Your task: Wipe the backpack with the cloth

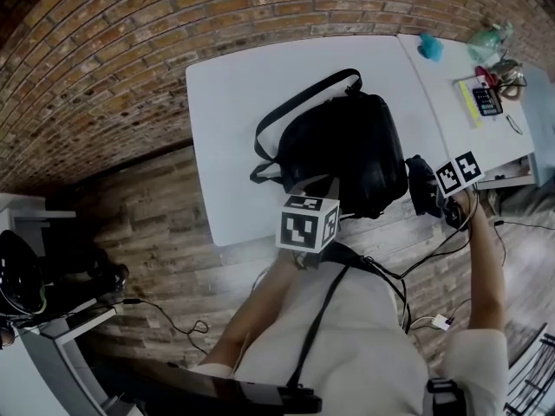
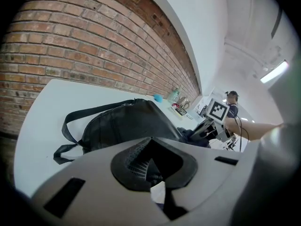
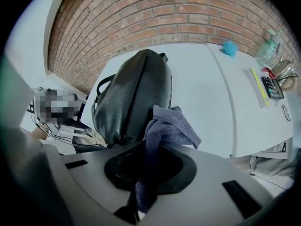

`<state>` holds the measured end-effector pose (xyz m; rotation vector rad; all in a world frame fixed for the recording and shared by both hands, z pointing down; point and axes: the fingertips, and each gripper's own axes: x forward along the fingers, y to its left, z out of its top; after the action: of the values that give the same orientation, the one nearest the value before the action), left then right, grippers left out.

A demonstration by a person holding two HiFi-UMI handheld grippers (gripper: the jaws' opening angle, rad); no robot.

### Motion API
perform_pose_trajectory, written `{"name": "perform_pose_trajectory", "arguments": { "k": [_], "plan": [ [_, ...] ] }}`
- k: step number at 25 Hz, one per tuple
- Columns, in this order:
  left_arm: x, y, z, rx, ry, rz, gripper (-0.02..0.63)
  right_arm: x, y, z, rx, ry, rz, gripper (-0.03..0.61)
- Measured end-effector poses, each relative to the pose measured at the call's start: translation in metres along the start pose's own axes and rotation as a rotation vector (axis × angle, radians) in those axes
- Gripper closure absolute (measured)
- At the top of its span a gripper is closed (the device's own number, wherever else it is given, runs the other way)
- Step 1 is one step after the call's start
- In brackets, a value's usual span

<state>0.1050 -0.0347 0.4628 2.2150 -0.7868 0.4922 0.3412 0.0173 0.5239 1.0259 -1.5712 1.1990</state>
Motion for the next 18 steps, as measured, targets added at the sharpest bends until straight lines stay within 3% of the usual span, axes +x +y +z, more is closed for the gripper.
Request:
{"name": "perform_pose_trajectory", "arguments": {
  "k": [5,10,18],
  "plan": [
    [-0.008,0.009,-0.003,-0.013,0.0,0.013,0.611,-0.041,0.024,0.034,0.005,-0.197,0.033,0.54],
    [-0.015,0.016,-0.006,-0.028,-0.011,0.013,0.611,-0.083,0.078,0.063,-0.077,-0.385,0.043,0.54],
    [-0.038,0.004,0.022,-0.057,-0.138,0.02,0.611,-0.116,0.176,0.084,-0.114,-0.716,0.32,0.541]
  ]
}}
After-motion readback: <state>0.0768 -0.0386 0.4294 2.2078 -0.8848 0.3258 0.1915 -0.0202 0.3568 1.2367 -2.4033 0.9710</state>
